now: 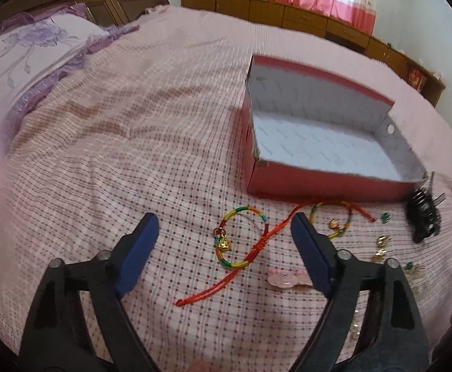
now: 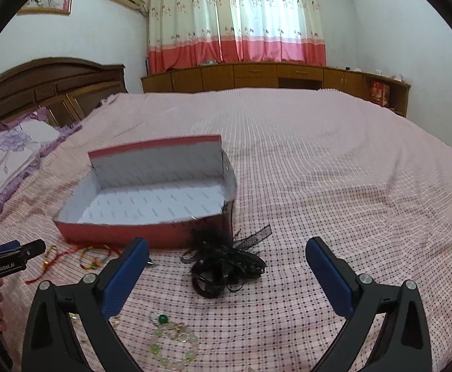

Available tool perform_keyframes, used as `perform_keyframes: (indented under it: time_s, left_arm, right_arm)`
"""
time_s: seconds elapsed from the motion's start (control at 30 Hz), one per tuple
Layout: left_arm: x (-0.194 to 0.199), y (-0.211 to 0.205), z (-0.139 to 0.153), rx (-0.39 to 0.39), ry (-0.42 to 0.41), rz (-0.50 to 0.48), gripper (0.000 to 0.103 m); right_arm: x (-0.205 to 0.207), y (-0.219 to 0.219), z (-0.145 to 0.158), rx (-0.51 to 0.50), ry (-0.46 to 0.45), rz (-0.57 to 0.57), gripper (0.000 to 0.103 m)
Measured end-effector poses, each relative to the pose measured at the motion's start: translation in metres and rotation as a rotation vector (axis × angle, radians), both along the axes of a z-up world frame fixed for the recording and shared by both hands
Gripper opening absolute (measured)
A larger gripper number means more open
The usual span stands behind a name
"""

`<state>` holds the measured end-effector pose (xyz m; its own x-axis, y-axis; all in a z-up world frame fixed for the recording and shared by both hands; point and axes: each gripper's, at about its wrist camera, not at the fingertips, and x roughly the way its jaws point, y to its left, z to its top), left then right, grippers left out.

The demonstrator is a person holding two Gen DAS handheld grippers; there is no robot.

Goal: Organize jewelry
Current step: 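Move left tool to the rainbow bracelet while right tool moves to the black fascinator, then close left tool on the rainbow bracelet while right tool closes on the black fascinator, then lift and carry both held items over the open red shoebox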

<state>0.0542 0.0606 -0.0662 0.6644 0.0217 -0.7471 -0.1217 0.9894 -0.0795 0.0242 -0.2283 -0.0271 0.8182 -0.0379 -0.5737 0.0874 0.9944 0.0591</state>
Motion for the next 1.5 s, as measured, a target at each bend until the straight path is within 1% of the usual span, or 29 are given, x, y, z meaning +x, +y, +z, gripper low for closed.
perform_keyframes:
  time_s: [0.1,0.2,0.43,0.5,0.53,0.57,0.63,0.7,0.77,0.83,0.87,0.9,0.93,1.1,1.13,1.27,1.5]
  left_arm:
    - [0.006,0.002,-0.01,-0.015,0.028,-0.007,0.069]
    - [0.01,0.004,-0.02,-0.017,0.055,-0.007,0.066]
    - [0.013,0.002,-0.031,0.003,0.065,-0.009,0.062]
    - [0.012,0.001,-0.032,0.003,0.068,-0.009,0.058]
    - [0.012,0.0,-0.032,0.001,0.067,-0.009,0.057]
    - [0.011,-0.001,-0.034,0.001,0.063,-0.009,0.054]
    - [0.006,-0.002,-0.034,0.006,0.06,-0.009,0.047]
    - [-0.001,-0.003,-0.035,0.006,0.053,-0.016,0.034]
    - [-0.005,-0.004,-0.033,0.001,0.049,-0.02,0.025]
    - [-0.011,-0.004,-0.031,-0.008,0.044,-0.017,0.02]
    - [-0.014,-0.004,-0.028,-0.01,0.042,-0.015,0.015]
    - [-0.016,-0.003,-0.027,-0.016,0.041,-0.015,0.004]
    - [-0.018,-0.003,-0.025,-0.024,0.042,-0.016,0.0]
    - [-0.032,0.0,-0.017,-0.042,0.027,-0.025,0.0]
    - [-0.025,0.011,-0.018,-0.045,0.023,-0.028,0.0]
    - [-0.032,0.013,-0.005,-0.057,-0.001,-0.032,0.0]
    - [-0.046,0.01,0.023,-0.06,-0.073,-0.048,0.0]
  right_arm:
    - [0.011,-0.002,-0.012,-0.005,0.035,0.002,0.103]
    - [0.023,-0.003,-0.023,0.0,0.069,0.005,0.103]
    - [0.043,-0.008,-0.042,0.016,0.13,0.011,0.103]
    - [0.049,-0.01,-0.048,0.023,0.15,0.012,0.101]
    - [0.052,-0.011,-0.052,0.031,0.166,0.011,0.097]
    - [0.056,-0.012,-0.056,0.04,0.185,0.014,0.091]
    - [0.059,-0.012,-0.063,0.048,0.211,0.023,0.086]
    - [0.063,-0.011,-0.069,0.057,0.238,0.028,0.083]
    - [0.064,-0.011,-0.071,0.062,0.241,0.032,0.079]
    - [0.064,-0.009,-0.07,0.06,0.238,0.038,0.072]
    - [0.063,-0.008,-0.07,0.059,0.235,0.044,0.07]
    - [0.062,-0.008,-0.069,0.059,0.232,0.043,0.07]
    - [0.061,-0.009,-0.068,0.063,0.23,0.044,0.07]
    - [0.05,-0.016,-0.062,0.08,0.212,0.047,0.069]
    - [0.047,-0.016,-0.059,0.078,0.206,0.045,0.069]
    - [0.033,-0.018,-0.049,0.07,0.174,0.044,0.069]
    - [0.001,-0.02,-0.026,0.063,0.133,0.053,0.069]
